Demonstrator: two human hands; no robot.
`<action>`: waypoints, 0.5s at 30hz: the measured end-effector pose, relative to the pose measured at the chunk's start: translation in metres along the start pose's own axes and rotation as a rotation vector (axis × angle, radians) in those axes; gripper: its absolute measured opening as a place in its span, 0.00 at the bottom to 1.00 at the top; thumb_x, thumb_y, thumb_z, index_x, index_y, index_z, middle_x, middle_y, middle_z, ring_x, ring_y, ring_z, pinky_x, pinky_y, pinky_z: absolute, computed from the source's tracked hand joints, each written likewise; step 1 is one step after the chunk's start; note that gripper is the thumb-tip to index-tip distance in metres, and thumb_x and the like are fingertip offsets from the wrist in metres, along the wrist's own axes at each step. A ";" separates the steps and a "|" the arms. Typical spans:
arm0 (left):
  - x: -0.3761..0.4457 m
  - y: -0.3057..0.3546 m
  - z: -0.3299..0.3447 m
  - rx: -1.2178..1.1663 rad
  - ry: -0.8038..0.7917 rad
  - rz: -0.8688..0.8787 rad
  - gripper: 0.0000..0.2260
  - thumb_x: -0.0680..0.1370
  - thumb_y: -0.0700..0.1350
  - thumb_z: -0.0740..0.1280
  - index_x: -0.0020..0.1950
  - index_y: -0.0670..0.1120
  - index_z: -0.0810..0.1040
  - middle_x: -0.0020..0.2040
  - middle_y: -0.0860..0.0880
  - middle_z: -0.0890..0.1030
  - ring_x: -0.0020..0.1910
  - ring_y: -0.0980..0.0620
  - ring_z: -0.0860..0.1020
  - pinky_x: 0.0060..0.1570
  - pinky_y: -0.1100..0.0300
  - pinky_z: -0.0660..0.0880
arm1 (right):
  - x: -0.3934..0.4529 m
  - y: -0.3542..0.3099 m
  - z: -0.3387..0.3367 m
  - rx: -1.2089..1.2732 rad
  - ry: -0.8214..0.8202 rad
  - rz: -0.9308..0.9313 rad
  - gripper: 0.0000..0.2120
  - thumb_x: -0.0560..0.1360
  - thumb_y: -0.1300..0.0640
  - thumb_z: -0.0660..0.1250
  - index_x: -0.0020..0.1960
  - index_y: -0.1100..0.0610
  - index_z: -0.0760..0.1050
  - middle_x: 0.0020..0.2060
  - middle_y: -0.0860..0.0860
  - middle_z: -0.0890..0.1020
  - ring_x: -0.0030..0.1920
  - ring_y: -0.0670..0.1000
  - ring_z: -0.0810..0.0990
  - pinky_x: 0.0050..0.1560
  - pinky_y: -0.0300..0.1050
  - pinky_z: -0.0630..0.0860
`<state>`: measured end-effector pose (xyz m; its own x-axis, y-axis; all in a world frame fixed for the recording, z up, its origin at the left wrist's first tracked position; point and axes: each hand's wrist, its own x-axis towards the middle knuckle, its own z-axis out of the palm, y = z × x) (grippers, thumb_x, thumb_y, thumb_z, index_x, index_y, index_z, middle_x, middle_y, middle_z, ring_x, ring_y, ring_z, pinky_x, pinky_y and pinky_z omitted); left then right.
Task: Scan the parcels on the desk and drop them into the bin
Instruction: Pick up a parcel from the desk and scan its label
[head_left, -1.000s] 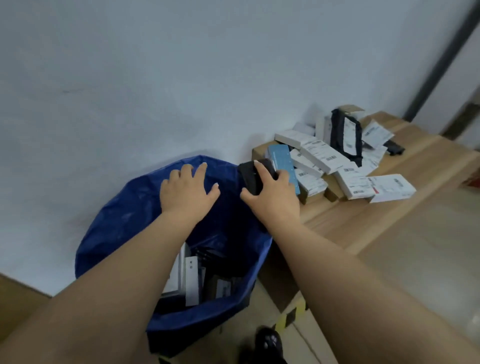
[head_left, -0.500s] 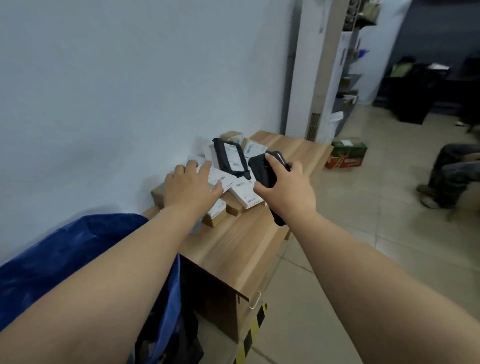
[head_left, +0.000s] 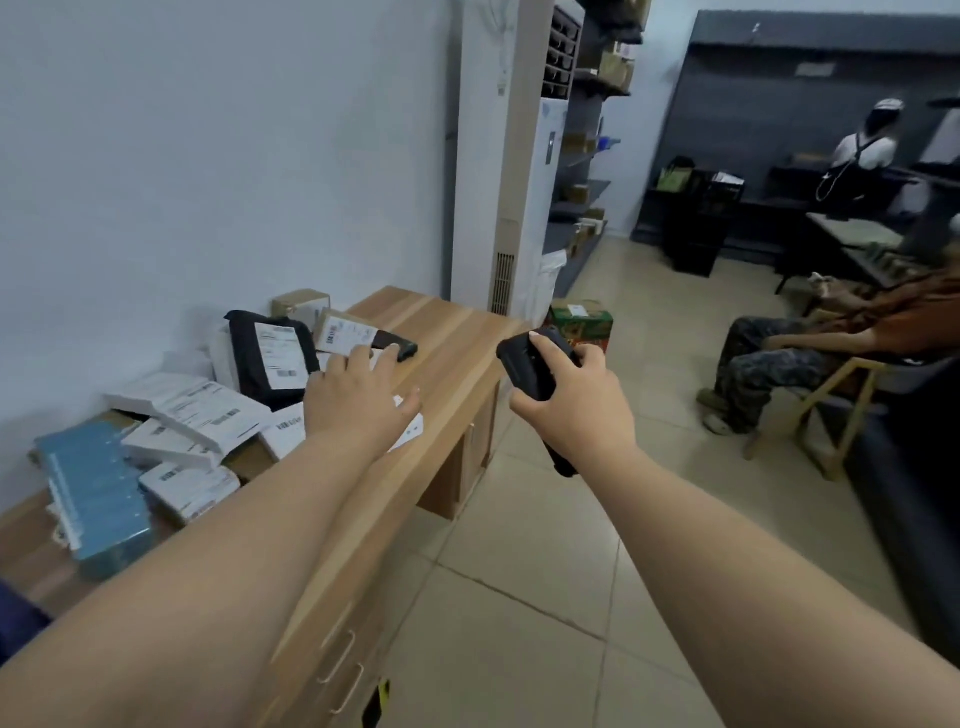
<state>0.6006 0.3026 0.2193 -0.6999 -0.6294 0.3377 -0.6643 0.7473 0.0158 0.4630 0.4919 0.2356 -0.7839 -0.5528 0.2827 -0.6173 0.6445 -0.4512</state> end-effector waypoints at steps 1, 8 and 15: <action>0.005 0.011 0.010 0.005 -0.016 -0.009 0.28 0.80 0.62 0.56 0.77 0.52 0.62 0.70 0.45 0.70 0.64 0.42 0.71 0.57 0.49 0.70 | 0.009 0.015 -0.001 -0.007 -0.010 -0.001 0.34 0.73 0.39 0.66 0.77 0.37 0.59 0.70 0.53 0.65 0.64 0.59 0.72 0.59 0.56 0.77; 0.052 0.061 0.060 0.027 -0.092 -0.038 0.28 0.79 0.62 0.57 0.76 0.51 0.63 0.69 0.45 0.71 0.65 0.42 0.70 0.57 0.48 0.68 | 0.076 0.082 0.023 -0.007 -0.094 0.037 0.33 0.74 0.39 0.66 0.77 0.37 0.59 0.68 0.52 0.66 0.62 0.58 0.72 0.56 0.54 0.77; 0.156 0.046 0.110 0.073 -0.113 -0.125 0.29 0.79 0.63 0.56 0.78 0.52 0.61 0.69 0.46 0.71 0.65 0.43 0.70 0.58 0.49 0.68 | 0.186 0.092 0.074 0.043 -0.161 -0.024 0.34 0.73 0.41 0.66 0.77 0.37 0.59 0.67 0.52 0.66 0.61 0.59 0.72 0.58 0.56 0.77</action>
<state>0.4321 0.2154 0.1686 -0.6333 -0.7391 0.2293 -0.7622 0.6471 -0.0193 0.2652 0.4095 0.1841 -0.7458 -0.6477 0.1557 -0.6295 0.6088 -0.4829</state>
